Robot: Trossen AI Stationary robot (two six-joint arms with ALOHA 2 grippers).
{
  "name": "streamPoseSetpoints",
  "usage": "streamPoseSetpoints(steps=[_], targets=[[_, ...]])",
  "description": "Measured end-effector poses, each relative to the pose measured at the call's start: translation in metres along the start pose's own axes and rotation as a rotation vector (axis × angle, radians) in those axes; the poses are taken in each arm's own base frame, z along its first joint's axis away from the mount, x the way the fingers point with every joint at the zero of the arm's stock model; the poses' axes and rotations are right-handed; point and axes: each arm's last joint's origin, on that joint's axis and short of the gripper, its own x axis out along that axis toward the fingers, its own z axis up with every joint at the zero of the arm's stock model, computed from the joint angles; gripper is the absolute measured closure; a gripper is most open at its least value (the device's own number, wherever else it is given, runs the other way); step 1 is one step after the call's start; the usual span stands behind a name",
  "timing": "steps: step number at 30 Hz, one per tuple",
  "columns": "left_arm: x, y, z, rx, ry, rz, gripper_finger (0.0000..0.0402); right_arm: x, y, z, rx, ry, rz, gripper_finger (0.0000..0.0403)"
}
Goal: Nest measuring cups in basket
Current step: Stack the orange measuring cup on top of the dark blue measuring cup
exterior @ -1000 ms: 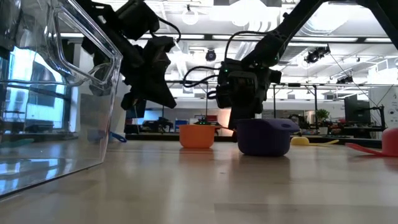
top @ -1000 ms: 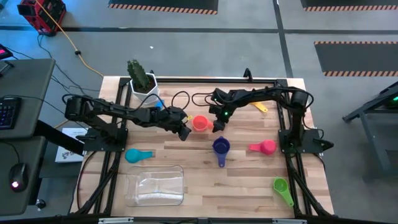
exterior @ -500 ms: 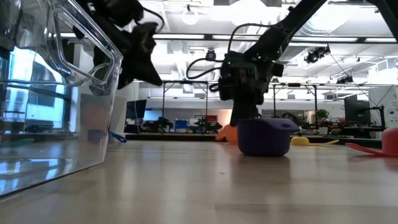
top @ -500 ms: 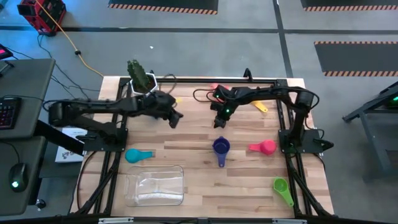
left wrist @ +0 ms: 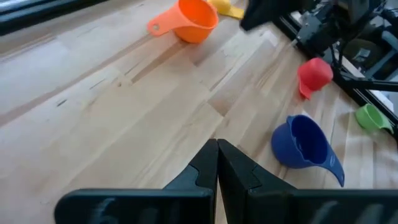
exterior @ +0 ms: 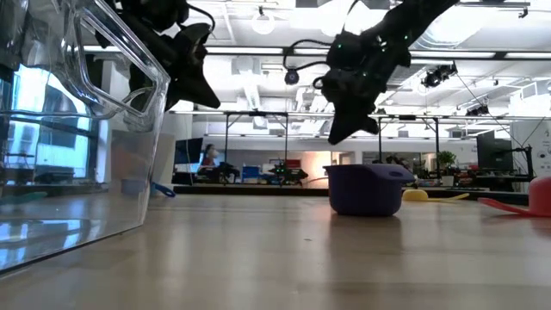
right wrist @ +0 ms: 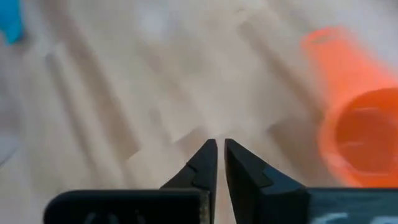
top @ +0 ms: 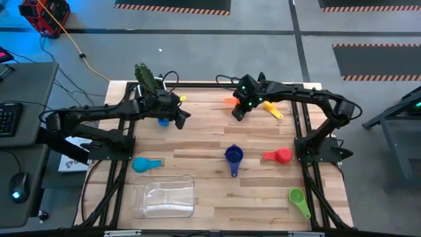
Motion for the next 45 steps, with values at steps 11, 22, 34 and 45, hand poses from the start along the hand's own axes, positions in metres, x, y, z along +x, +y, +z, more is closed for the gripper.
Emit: streamPoseSetpoints(steps=[11,22,34,45], targets=[[0.000,0.000,0.001,-0.010,-0.006,-0.003,0.0401,0.024,-0.036,0.003,-0.126,0.117,-0.174,0.0208],[0.000,-0.001,0.001,-0.032,-0.010,-0.005,0.0401,0.044,-0.042,0.016,-0.236,0.344,-0.227,0.0164],[0.000,-0.001,0.001,-0.032,-0.010,-0.005,0.0401,0.062,-0.044,0.010,-0.284,0.409,-0.290,0.0308],[0.000,0.000,0.001,-0.030,-0.010,-0.005,0.0401,0.004,0.002,0.013,-0.377,0.291,-0.128,0.0397]])
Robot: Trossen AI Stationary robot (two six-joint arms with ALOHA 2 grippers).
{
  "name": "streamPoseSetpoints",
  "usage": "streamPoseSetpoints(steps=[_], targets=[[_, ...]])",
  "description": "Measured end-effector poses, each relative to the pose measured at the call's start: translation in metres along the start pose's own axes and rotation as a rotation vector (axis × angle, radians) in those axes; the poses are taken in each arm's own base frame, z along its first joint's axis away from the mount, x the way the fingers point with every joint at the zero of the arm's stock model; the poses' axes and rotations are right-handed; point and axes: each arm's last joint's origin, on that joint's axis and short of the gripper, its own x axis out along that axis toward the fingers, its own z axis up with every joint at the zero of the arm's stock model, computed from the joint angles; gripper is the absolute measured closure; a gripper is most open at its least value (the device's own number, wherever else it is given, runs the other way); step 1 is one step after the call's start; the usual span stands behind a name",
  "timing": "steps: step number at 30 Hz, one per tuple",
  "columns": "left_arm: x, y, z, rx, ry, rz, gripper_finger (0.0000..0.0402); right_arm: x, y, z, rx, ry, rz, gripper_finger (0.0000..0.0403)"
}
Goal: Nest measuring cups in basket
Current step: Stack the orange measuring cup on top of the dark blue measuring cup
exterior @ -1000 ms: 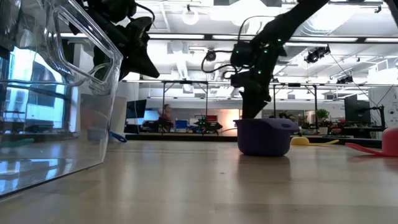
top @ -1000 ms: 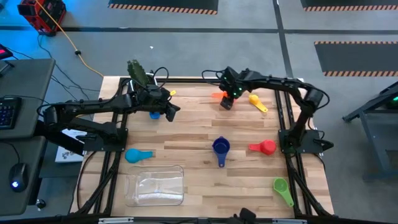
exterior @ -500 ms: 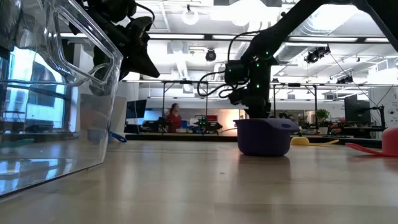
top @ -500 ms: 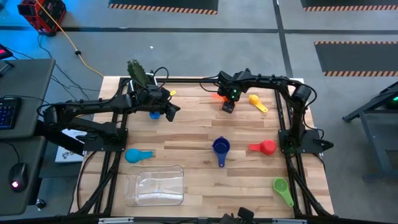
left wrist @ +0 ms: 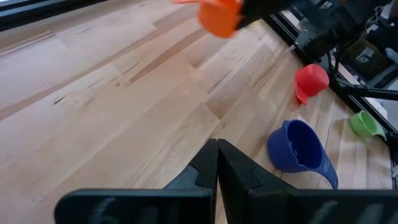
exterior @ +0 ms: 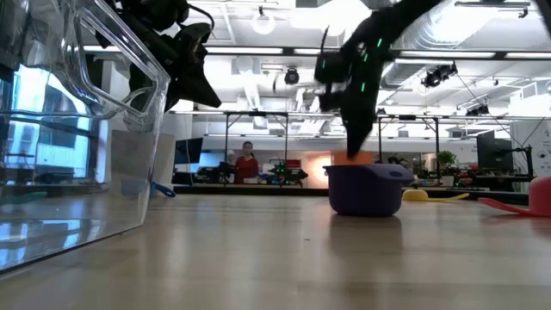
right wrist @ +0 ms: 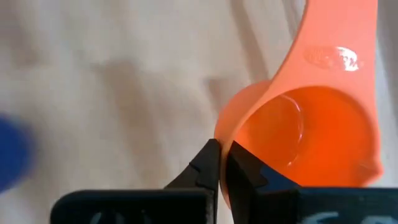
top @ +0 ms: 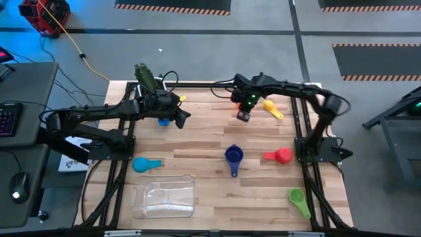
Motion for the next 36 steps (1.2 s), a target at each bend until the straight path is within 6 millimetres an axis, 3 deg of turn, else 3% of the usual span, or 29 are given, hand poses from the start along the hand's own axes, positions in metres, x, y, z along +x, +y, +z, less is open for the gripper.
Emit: streamPoseSetpoints(steps=[5,8,11,15,19,25,30,36], targets=[[0.000,0.000,0.000,0.000,-0.001,-0.001,0.0401,-0.066,0.061,-0.008,-0.171,-0.215,0.197,0.0400],[0.000,0.000,0.001,-0.001,-0.006,-0.004,0.0401,-0.091,0.109,-0.022,-0.364,-0.273,0.327,0.0401],[0.000,0.000,0.001,-0.001,-0.009,-0.005,0.0401,-0.096,0.154,-0.039,-0.647,-0.233,0.386,0.0401],[0.000,-0.001,0.001,-0.001,-0.013,-0.007,0.0401,-0.077,0.190,-0.049,-0.989,-0.121,0.297,0.0402],[0.000,-0.001,0.001,-0.008,-0.014,-0.007,0.0401,-0.045,0.205,-0.043,-1.192,-0.034,0.186,0.0402],[0.000,-0.001,0.001,-0.008,-0.014,-0.007,0.0401,-0.009,0.207,-0.035,-1.406,0.075,0.137,0.0402],[0.000,-0.001,0.001,-0.008,-0.014,-0.006,0.0401,-0.001,0.211,-0.033,-1.520,0.078,0.132,0.0402],[0.000,0.000,0.001,-0.009,-0.021,0.005,0.0401,-0.001,0.210,-0.032,-1.541,0.068,0.139,0.0402]])
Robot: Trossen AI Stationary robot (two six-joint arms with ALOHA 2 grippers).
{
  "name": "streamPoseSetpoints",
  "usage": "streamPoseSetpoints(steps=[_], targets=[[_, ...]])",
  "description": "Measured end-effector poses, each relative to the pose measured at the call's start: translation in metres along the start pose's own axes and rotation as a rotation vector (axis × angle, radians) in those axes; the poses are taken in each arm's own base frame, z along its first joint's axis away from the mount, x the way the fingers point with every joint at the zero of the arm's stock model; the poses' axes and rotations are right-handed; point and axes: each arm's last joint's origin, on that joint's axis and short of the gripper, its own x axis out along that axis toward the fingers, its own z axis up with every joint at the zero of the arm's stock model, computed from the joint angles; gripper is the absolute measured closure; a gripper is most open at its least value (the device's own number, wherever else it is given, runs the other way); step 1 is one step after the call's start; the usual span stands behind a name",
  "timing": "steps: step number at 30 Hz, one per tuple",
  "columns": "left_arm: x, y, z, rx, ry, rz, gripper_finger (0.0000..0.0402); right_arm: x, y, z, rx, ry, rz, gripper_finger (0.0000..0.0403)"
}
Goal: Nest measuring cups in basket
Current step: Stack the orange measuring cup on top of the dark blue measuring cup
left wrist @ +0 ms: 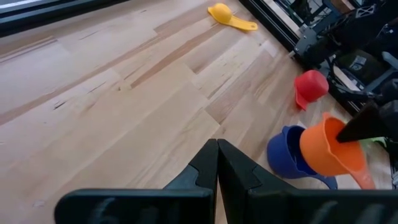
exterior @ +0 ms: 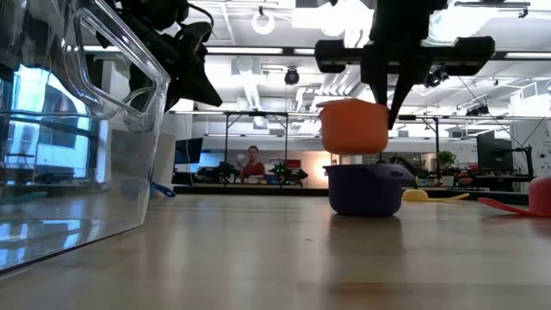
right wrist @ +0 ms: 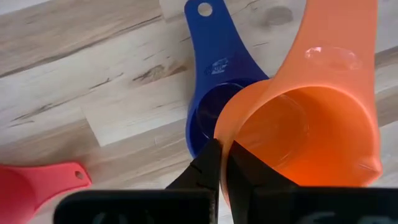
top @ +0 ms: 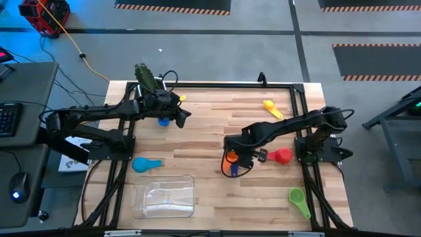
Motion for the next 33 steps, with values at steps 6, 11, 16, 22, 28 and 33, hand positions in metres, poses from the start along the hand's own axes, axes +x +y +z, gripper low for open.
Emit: streamPoseSetpoints(steps=[6,11,16,22,28,33], targets=[[0.000,0.000,0.000,0.000,0.000,0.001,0.0401,0.000,0.001,0.002,-0.001,-0.053,0.024,0.0394],[0.000,0.000,0.000,0.000,-0.001,0.001,0.0401,0.000,0.000,0.003,-0.004,-0.060,0.013,0.0387],[0.000,0.000,0.000,0.000,-0.001,0.001,0.0401,0.005,-0.001,0.003,0.002,-0.074,0.042,0.0385],[0.000,0.000,0.000,0.000,0.000,0.002,0.0401,0.020,-0.003,0.004,0.052,-0.048,0.082,0.0384],[0.000,0.000,0.000,0.000,0.000,0.002,0.0401,0.021,-0.004,0.004,0.075,-0.037,0.075,0.0384],[0.000,0.000,0.000,0.000,0.000,0.002,0.0401,0.021,-0.006,0.003,0.128,-0.045,0.058,0.0380]])
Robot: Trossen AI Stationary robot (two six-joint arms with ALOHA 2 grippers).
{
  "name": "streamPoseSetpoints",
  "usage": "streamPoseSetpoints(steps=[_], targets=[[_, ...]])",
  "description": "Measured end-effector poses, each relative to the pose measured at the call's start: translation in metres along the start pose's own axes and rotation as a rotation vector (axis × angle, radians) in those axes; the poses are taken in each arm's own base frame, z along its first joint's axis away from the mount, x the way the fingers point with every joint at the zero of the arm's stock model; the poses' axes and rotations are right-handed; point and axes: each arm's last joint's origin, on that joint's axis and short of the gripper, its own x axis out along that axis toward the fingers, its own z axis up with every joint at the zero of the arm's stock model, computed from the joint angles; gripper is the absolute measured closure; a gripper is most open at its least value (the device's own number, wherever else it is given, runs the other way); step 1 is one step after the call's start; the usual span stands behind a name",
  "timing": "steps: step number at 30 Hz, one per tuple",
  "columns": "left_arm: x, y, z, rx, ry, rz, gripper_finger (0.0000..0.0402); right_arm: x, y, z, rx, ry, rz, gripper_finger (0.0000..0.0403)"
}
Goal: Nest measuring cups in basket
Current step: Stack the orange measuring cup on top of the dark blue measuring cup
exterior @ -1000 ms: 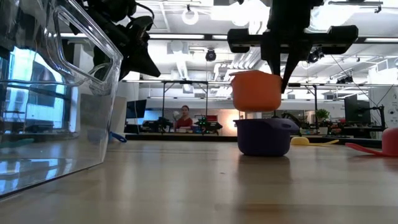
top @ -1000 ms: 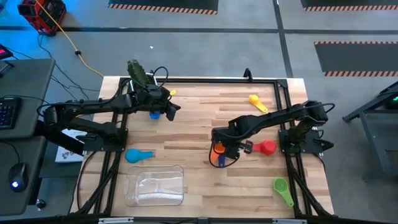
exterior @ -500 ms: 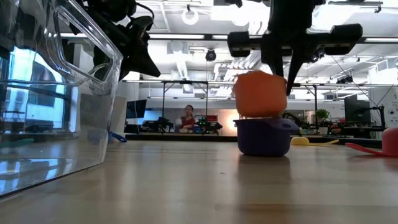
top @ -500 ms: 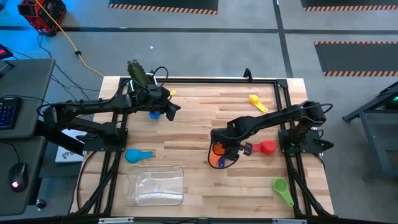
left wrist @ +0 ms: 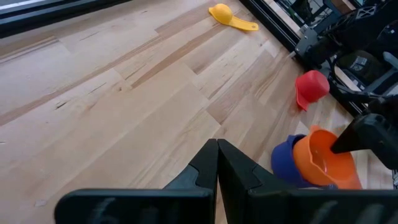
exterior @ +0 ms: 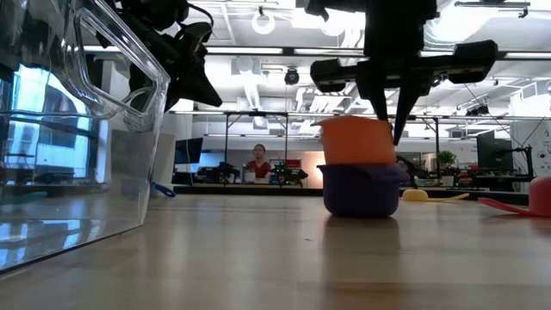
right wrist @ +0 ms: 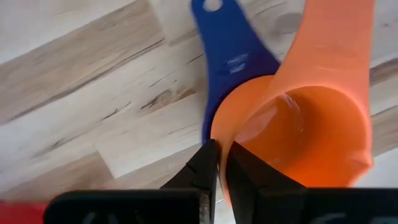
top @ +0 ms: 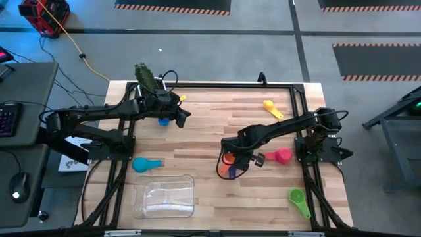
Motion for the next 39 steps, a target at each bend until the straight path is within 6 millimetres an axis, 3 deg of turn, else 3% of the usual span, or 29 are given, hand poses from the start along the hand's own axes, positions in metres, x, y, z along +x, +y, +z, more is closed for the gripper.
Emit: streamPoseSetpoints(steps=[8,12,17,23,28,30,33,36,39], targets=[[0.000,0.000,0.000,0.009,0.000,0.000,0.0401,-0.002,-0.005,-0.001,0.061,-0.025,-0.042,0.0307],[0.000,0.000,0.000,0.010,0.000,0.000,0.0401,-0.003,-0.005,-0.003,0.033,0.042,-0.082,0.0267],[0.000,0.000,0.000,0.011,-0.001,0.000,0.0401,-0.017,0.000,-0.003,0.012,0.064,-0.127,0.0252],[0.000,0.000,0.000,0.016,0.000,0.000,0.0401,-0.049,0.011,-0.009,0.232,-0.009,-0.173,0.0269],[0.000,0.000,0.000,0.011,0.000,-0.001,0.0401,-0.065,0.017,-0.016,0.555,-0.060,-0.184,0.0311],[0.000,0.000,0.000,0.011,0.000,-0.001,0.0402,-0.063,0.022,-0.018,0.708,-0.087,-0.155,0.0343],[0.000,0.000,0.000,0.011,0.000,-0.001,0.0401,-0.046,0.040,-0.024,0.885,-0.125,-0.054,0.0392],[0.000,0.000,0.000,0.011,0.000,-0.001,0.0401,-0.033,0.067,-0.025,1.015,-0.201,-0.052,0.0391],[0.000,0.000,0.000,0.011,0.000,-0.001,0.0402,-0.036,0.089,-0.026,1.125,-0.350,-0.135,0.0400]])
